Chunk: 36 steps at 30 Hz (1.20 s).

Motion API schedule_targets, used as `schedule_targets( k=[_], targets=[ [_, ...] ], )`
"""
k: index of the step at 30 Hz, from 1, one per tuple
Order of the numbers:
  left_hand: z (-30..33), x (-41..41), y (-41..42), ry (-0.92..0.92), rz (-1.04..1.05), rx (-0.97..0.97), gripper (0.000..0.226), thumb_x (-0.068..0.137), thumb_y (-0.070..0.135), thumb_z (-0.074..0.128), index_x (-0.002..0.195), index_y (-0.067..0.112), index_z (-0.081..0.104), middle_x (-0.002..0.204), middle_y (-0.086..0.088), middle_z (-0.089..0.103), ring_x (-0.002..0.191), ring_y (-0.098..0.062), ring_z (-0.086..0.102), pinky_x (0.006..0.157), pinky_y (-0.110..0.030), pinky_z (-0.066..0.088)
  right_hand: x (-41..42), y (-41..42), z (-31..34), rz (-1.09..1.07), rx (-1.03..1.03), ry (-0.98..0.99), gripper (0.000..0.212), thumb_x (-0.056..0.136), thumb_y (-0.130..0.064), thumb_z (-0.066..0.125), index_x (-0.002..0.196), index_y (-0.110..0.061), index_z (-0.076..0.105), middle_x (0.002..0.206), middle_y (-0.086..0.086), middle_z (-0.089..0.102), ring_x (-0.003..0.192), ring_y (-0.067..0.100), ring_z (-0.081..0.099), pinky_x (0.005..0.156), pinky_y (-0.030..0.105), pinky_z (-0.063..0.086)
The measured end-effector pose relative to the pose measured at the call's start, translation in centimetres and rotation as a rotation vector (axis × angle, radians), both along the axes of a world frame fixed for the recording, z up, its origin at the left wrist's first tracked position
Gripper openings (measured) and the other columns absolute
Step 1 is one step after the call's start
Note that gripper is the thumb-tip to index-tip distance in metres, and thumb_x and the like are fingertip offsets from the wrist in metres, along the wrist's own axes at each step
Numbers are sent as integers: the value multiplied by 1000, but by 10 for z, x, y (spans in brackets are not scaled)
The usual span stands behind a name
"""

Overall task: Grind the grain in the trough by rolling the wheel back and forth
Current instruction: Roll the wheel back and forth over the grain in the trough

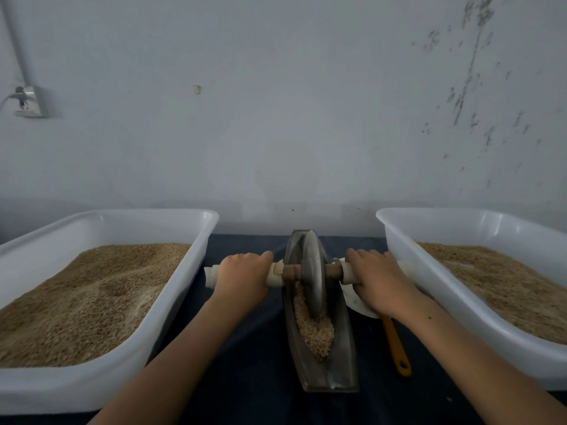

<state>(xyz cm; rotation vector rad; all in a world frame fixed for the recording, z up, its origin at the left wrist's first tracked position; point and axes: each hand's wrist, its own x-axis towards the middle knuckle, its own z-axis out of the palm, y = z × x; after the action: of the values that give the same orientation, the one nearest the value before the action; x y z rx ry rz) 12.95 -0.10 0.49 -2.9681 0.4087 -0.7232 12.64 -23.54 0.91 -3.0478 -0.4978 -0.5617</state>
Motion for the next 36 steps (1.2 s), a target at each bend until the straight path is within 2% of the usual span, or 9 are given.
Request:
schedule_targets(
  k=[4, 10, 13, 16, 20, 24, 27, 31, 36],
  targets=[
    [5, -2, 2, 159, 9, 4, 14, 88, 31, 57, 99, 24, 54, 95, 5, 63, 87, -15, 60, 77, -29, 47, -6, 0, 7, 23, -13, 68, 19, 85, -17, 55, 90, -26, 39, 89, -8, 51, 87, 16, 51, 74, 31, 31],
    [13, -4, 5, 349, 1, 40, 19, 83, 31, 63, 101, 23, 58, 94, 4, 63, 81, -12, 55, 74, -27, 44, -9, 1, 18, 10, -23, 215, 17, 82, -16, 57, 90, -28, 48, 74, -11, 47, 72, 9, 49, 56, 21, 29],
    [14, -3, 4, 341, 14, 48, 20, 84, 29, 62, 103, 23, 58, 94, 4, 62, 85, -14, 59, 77, -28, 47, -8, 0, 15, 10, 10, 220, 17, 85, -15, 56, 93, -27, 49, 76, -12, 46, 76, 9, 50, 63, 23, 32],
    [12, -2, 0, 251, 34, 47, 20, 87, 27, 59, 106, 21, 54, 100, 2, 62, 91, -17, 60, 74, -28, 43, -6, -3, 9, 28, 8, 151, 17, 87, -15, 53, 90, -27, 41, 83, -11, 48, 83, 13, 50, 72, 28, 32],
    [6, -1, -5, 110, 54, 41, 20, 91, 26, 56, 107, 19, 46, 103, 1, 61, 92, -18, 60, 73, -28, 40, 1, -2, -1, -5, -21, 16, 20, 90, -18, 53, 106, -24, 42, 107, -4, 53, 100, 18, 50, 82, 31, 34],
    [3, -1, -5, 45, 46, 28, 16, 92, 27, 54, 103, 19, 45, 100, 3, 62, 87, -15, 59, 72, -27, 39, 3, 0, -5, -23, 6, -28, 23, 91, -20, 55, 110, -25, 42, 111, -5, 52, 104, 17, 48, 88, 33, 33],
    [6, -3, -5, 82, 42, 26, 15, 91, 29, 54, 101, 20, 47, 98, 2, 62, 83, -15, 56, 68, -27, 37, 2, -2, -2, 1, -10, 20, 20, 89, -18, 54, 101, -26, 41, 102, -6, 52, 100, 18, 49, 82, 33, 32],
    [13, -7, -3, 229, 36, 42, 16, 87, 29, 57, 101, 21, 56, 98, 2, 63, 89, -16, 60, 76, -29, 46, -3, -1, 11, 21, -22, 160, 20, 83, -17, 55, 85, -29, 39, 77, -13, 46, 81, 14, 51, 70, 29, 30],
    [20, -8, 0, 361, 21, 65, 20, 85, 28, 61, 103, 19, 60, 96, 1, 64, 89, -16, 62, 83, -32, 51, -7, 1, 19, 5, -28, 251, 18, 81, -17, 59, 84, -30, 47, 75, -10, 52, 74, 9, 53, 56, 22, 32]
  ],
)
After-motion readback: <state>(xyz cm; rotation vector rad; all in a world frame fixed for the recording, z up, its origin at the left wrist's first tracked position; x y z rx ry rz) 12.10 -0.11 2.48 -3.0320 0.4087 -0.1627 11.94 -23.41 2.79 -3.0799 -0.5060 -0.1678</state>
